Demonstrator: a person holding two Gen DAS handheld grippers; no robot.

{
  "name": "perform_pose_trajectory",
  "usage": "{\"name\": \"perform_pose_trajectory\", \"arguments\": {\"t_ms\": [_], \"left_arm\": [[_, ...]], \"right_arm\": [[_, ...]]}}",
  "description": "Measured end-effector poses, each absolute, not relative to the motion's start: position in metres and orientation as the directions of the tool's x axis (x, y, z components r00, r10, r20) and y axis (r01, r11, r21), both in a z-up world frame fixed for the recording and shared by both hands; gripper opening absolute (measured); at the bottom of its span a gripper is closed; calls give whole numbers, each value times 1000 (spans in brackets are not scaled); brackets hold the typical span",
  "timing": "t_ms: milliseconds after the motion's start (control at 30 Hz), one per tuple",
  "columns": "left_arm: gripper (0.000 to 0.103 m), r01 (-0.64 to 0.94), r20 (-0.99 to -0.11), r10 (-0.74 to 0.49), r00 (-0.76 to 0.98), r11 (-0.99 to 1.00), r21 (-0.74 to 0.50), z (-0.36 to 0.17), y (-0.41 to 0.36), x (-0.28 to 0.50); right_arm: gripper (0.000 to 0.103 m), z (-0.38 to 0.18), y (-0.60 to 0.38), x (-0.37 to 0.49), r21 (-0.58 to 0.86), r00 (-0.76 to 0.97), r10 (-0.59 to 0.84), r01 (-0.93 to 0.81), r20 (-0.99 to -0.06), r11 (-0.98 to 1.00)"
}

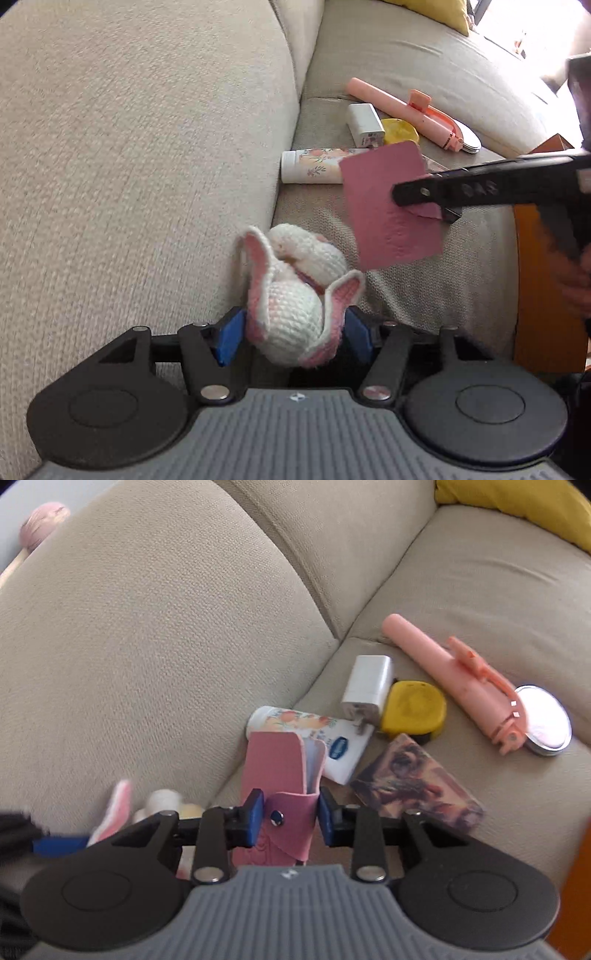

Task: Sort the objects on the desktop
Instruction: 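Lift the bunny with the left gripper while the right gripper lifts the wallet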

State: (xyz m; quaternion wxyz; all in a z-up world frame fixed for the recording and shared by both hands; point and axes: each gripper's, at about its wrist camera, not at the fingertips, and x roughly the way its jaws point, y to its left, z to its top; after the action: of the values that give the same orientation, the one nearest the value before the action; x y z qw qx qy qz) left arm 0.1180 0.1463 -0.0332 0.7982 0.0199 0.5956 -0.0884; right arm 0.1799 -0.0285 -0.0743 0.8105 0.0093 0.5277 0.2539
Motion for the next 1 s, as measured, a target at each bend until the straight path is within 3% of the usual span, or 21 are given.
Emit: {"name": "perform_pose_trajectory", "arguments": {"t_ms": [200,300,533,667,1000], "left_arm": [[70,171,-959,-143,243,980,-103,-42,143,134],[68,148,-953,-183,240,977,-151,-42,143,140],[66,81,-959,-237,153,971,-227,-48,152,160],[58,106,-979,-175,106,981,-164,-63,143,166],[64,220,-994,-32,105,975,-9,-87,113,159]], "right_arm": [[34,-70,-46,151,54,331,257,-517,-908,854],[34,-82,-56,146,20,311,218,-533,-925,846],[31,-85,-72,132,225,198,353,-477,-915,850],[27,-88,-75,130,347,140,438,-421,-888,838],[26,-95,-65,122,313,167,413,-425,-895,849]]}}
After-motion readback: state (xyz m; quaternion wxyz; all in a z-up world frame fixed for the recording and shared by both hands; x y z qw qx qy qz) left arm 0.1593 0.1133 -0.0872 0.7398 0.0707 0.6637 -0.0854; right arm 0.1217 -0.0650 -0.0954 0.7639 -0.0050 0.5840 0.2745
